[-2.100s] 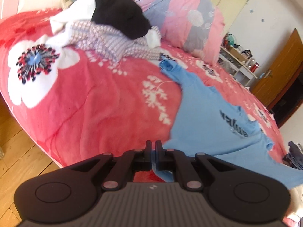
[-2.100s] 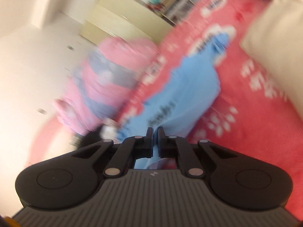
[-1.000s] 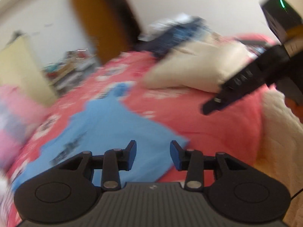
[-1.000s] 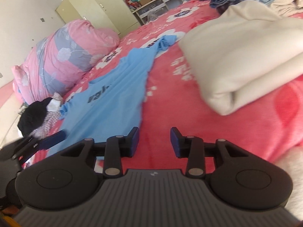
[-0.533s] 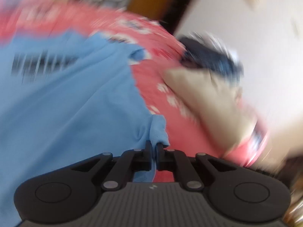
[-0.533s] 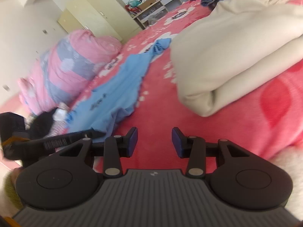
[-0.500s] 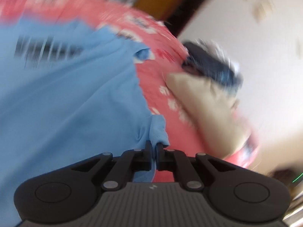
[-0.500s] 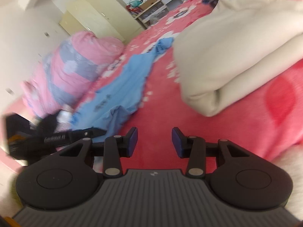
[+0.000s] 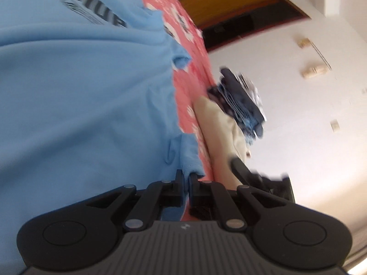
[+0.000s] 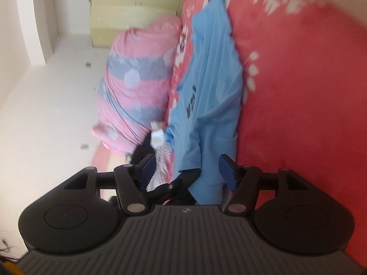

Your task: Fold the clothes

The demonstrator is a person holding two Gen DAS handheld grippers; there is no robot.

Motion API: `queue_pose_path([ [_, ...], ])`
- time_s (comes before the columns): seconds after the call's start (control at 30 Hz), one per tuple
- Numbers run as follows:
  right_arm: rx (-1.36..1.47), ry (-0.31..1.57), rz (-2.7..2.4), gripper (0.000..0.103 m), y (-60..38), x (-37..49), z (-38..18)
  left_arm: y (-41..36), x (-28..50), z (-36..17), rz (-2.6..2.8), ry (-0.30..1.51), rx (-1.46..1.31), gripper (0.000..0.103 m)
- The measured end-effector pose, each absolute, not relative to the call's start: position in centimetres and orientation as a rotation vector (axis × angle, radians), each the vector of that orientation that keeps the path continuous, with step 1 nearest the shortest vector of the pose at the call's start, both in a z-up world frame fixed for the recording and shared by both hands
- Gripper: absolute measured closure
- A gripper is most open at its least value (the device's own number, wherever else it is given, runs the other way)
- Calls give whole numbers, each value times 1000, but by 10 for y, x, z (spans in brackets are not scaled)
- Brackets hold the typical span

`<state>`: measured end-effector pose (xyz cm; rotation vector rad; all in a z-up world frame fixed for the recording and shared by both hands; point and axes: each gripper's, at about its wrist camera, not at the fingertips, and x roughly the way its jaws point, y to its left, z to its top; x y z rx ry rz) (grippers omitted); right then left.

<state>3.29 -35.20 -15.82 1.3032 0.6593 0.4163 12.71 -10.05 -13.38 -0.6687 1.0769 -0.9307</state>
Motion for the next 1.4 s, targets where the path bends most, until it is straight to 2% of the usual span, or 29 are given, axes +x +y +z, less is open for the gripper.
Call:
queue_pose_path([
  [0.07, 1284, 674, 407, 43, -347, 37, -157, -107, 123, -132, -974, 1084, -620, 88],
  [0.1, 1278, 677, 395, 45, -346, 36, -156, -108, 120, -130, -986, 1084, -597, 77],
  [0.13, 1275, 677, 387, 49, -346, 34, -156, -103, 116, -127, -988, 1073, -587, 74],
  [0.17, 1267, 677, 371, 54, -347, 32, -157, -96, 111, -123, -986, 1055, -586, 74],
  [0.2, 1256, 679, 349, 73, -348, 30, -159, -88, 106, -119, -984, 1037, -585, 74],
  [0.23, 1244, 681, 327, 84, -349, 28, -160, -76, 100, -115, -965, 1016, -595, 74],
  [0.4, 1240, 655, 273, 96, -356, 18, -159, 16, 72, -89, -740, 870, -668, 73],
  [0.57, 1244, 551, 334, 97, -371, -15, -124, 113, 33, -53, -390, 745, -546, 70],
  [0.77, 1237, 648, 169, 97, -388, -38, -144, 196, 4, 19, -16, 601, -325, 69],
  [0.83, 1246, 599, 205, 97, -388, -43, -134, 208, -2, 41, 45, 579, -272, 57],
  [0.9, 1223, 573, 224, 97, -386, -47, -125, 211, -6, 49, 57, 589, -250, 52],
  [0.97, 1209, 594, 199, 97, -386, -50, -129, 211, -6, 32, 6, 650, -303, 52],
  [1.1, 1261, 677, 99, 97, -390, -56, -160, 188, 9, -44, -134, 849, -416, 57],
  [1.17, 1269, 654, 122, 97, -387, -58, -154, 174, 17, -75, -159, 907, -437, 58],
  [1.27, 1185, 613, 150, 97, -381, -58, -130, 157, 22, -98, -189, 920, -445, 59],
  [1.4, 1117, 647, 90, 97, -381, -60, -135, 144, 15, -101, -151, 879, -390, 61],
])
